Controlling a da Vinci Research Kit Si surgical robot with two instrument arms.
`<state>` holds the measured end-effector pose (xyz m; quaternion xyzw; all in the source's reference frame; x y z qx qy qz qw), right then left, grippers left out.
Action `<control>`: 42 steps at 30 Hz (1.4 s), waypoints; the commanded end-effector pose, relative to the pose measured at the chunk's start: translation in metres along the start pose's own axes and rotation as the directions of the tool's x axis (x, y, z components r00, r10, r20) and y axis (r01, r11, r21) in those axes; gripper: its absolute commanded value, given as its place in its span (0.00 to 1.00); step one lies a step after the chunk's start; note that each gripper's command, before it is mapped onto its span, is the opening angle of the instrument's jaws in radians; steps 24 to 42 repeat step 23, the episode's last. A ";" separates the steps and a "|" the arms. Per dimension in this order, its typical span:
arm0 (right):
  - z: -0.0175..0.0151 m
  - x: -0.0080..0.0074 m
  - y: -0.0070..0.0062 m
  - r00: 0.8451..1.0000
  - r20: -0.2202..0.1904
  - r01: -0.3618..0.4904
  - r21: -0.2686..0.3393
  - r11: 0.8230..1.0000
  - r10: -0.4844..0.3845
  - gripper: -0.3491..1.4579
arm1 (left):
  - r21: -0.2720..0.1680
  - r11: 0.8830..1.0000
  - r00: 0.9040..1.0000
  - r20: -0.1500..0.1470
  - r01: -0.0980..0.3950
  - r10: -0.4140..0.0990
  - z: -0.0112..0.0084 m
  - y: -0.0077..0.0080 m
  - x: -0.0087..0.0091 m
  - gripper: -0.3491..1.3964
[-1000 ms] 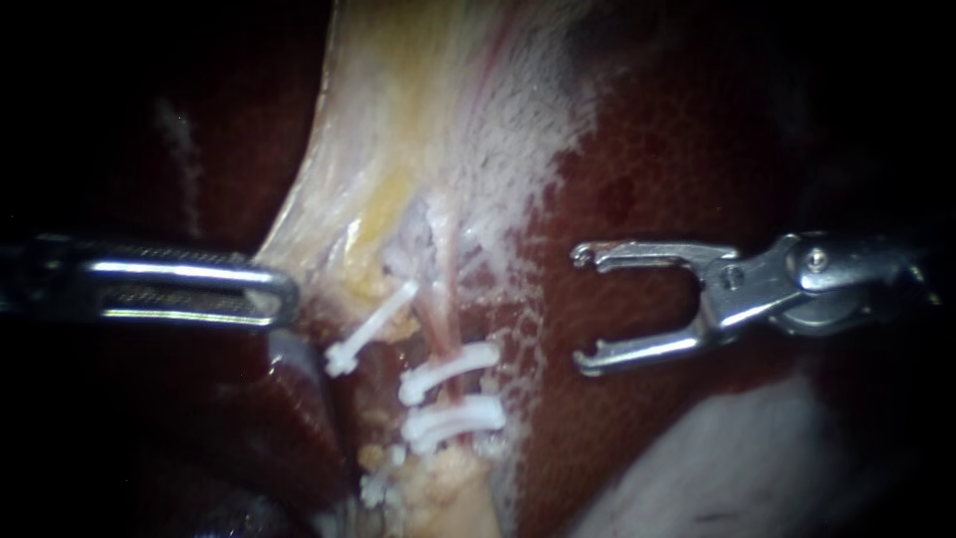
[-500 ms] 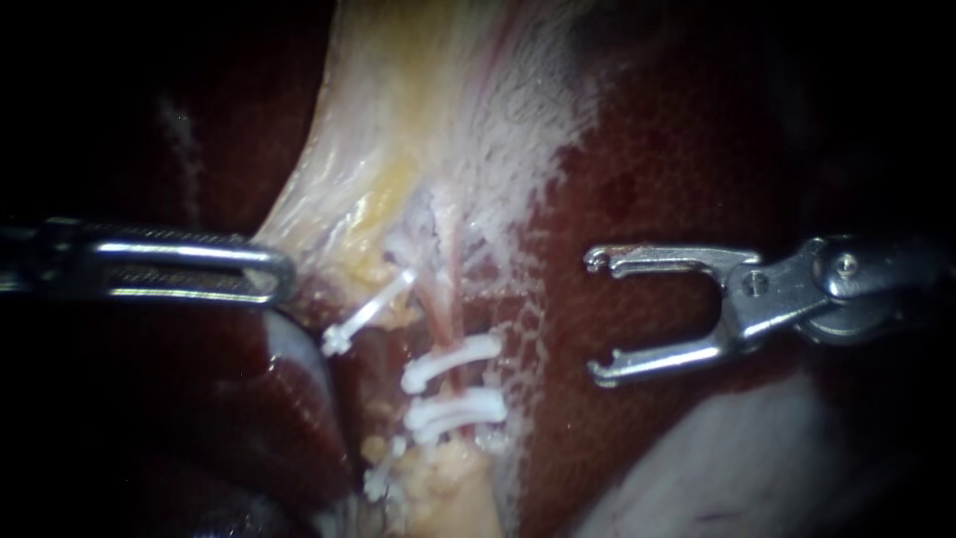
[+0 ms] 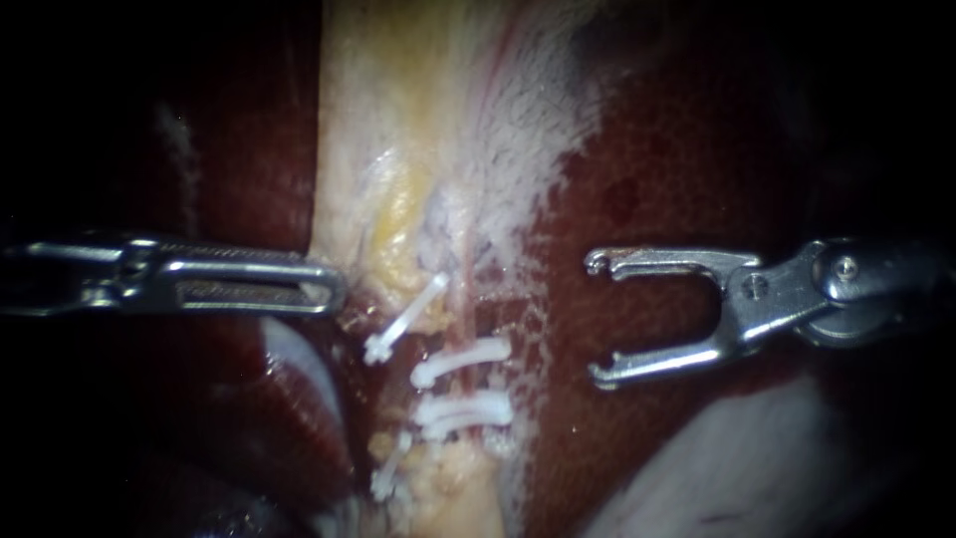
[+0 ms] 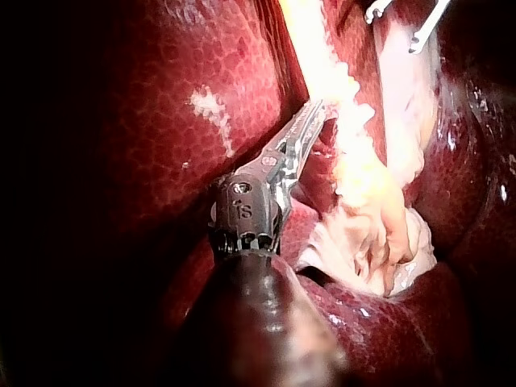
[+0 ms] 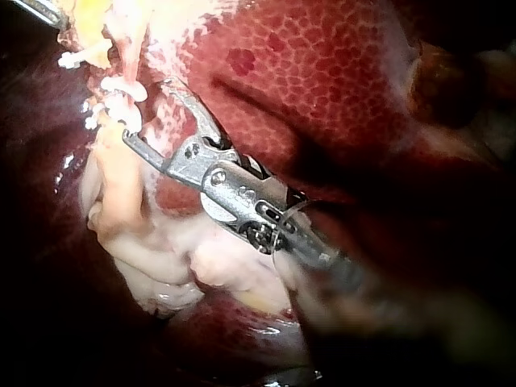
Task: Going back third clip right tube
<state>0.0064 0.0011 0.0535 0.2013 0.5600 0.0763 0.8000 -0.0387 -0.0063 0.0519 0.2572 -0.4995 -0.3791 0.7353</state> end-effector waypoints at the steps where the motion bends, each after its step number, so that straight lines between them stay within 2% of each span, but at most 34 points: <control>1: 0.0000 0.0000 0.0000 1.000 0.000 0.000 0.000 1.000 0.000 0.52 | 0.004 1.000 1.000 -0.002 -0.002 0.002 0.0001 -0.0003 0.0000 0.00; 6: 0.0000 0.0000 0.0000 1.000 0.000 0.000 0.000 1.000 0.000 0.52 | 0.013 1.000 1.000 -0.006 0.002 -0.002 0.0006 -0.0011 0.0002 0.00; 42: 0.0000 0.0001 -0.0002 1.000 0.000 0.000 0.000 1.000 0.000 0.52 | 0.016 1.000 1.000 -0.007 0.001 -0.001 0.0006 -0.0007 0.0001 0.00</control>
